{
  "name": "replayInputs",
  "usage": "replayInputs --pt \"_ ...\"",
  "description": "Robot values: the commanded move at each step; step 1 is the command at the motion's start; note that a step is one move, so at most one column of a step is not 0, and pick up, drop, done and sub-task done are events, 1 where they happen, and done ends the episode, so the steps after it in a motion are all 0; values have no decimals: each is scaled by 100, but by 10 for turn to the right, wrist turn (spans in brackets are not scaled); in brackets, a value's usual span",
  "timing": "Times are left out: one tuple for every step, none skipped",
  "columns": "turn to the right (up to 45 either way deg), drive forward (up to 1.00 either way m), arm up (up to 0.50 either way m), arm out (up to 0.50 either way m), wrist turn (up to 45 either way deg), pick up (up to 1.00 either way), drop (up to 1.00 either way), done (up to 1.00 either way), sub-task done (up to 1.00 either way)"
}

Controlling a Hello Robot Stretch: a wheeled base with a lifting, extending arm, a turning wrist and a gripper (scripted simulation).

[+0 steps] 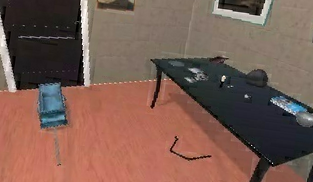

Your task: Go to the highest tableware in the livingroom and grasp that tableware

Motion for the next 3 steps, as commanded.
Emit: replayInputs --pt "0 40 0 0 0 0 0 0 0" --pt "-150 0 0 0 0 0 0 0 0" --pt "0 100 0 0 0 0 0 0 0"
